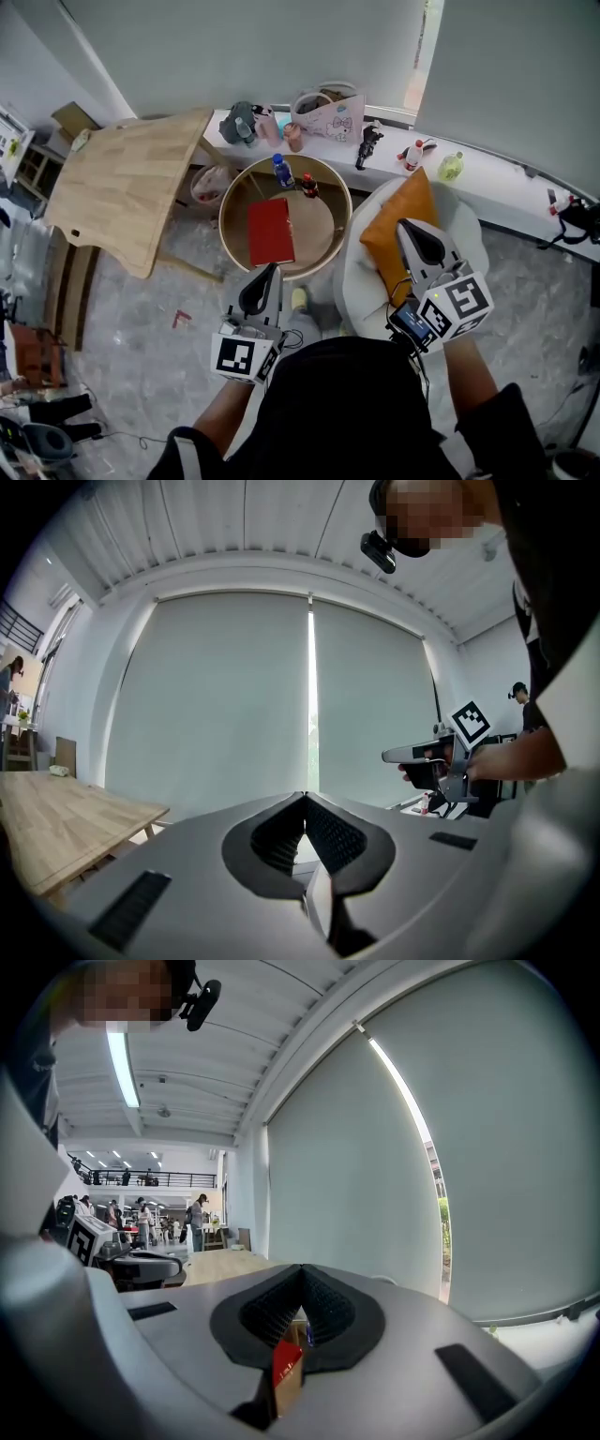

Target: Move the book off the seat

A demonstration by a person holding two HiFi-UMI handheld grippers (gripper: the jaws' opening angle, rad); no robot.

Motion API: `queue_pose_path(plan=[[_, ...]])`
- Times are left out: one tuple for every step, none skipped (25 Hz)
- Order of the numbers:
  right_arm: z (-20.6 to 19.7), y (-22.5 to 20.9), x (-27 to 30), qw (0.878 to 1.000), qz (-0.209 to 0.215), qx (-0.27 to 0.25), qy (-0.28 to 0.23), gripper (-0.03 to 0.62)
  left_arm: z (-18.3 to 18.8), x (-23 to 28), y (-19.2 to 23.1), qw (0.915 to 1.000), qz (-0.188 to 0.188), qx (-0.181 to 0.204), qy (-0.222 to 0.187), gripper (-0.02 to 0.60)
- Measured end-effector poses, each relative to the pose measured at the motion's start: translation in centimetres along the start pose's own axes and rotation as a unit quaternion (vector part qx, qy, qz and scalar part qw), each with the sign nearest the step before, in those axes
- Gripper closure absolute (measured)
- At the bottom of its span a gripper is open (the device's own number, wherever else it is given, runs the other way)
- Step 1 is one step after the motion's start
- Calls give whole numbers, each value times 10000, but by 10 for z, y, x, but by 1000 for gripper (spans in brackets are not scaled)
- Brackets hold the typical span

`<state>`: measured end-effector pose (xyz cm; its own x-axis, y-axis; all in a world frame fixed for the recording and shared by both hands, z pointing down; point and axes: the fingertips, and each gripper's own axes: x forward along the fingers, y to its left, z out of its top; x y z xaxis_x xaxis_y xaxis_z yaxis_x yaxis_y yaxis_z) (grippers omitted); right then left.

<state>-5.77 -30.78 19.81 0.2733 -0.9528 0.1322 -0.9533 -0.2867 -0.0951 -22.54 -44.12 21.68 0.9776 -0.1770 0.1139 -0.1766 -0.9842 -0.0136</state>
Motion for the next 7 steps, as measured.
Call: queue_pose_path(plan=[[0,-1,1,10000,5,-4,-1,586,2,1,-1,10000,-20,6,-34,568],[0,-3,2,10000,10,-14,-1,586,4,2,-2,10000,-34,-7,-61,568],[-1,-4,3,10000,15,-32,-2,586,5,3,-3,10000,-35,-27,-72,568],[0,-4,4,10000,23,-53,-2,586,5,3,-3,10000,-23,-48,-74,568],[0,-5,6,10000,34,-72,0,586,5,4,-2,10000,-6,-66,-72,568],[-1,-5,7,10000,48,-87,3,586,4,4,0,9999,11,-79,-67,568],[-1,-5,9,9999,63,-99,8,586,4,3,1,9999,29,-90,-61,568]])
